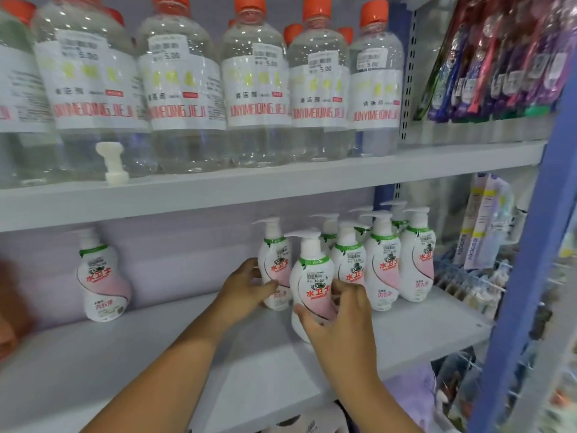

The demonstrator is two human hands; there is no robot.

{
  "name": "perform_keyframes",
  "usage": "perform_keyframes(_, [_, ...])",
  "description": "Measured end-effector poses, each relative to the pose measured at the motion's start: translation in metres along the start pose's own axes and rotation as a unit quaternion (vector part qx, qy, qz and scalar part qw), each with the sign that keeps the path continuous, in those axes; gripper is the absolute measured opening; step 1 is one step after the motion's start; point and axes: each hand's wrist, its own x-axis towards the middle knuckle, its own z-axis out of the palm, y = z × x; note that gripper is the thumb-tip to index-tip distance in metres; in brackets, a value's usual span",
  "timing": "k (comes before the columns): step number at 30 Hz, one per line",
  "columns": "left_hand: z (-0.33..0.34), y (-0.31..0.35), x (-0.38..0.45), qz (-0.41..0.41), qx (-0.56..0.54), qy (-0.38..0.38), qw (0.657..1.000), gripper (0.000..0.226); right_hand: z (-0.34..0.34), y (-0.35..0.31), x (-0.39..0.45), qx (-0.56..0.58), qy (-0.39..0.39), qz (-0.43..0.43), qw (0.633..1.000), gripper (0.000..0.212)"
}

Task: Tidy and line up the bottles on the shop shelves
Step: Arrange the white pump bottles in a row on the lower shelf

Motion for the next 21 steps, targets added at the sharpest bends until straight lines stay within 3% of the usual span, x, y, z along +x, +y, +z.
perform_keyframes(8, [0.026,0.005,-0.009,0.009,-0.057,-0.063,0.996,0.052,0.003,0.004,-0.008,-0.088,0.012,-0.023,0.996,0.076])
perform_keyframes(14, [0.025,0.0,-0.008,0.003,-0.079,-0.081,0.994,0.059,0.004,0.002,-0.009,-0.14,0.019,-0.03,0.989,0.067])
perform_keyframes(21, [0.022,0.0,-0.012,0.014,-0.077,-0.093,0.993,0.058,0.004,-0.003,-0.008,-0.165,-0.028,-0.008,0.986,0.07])
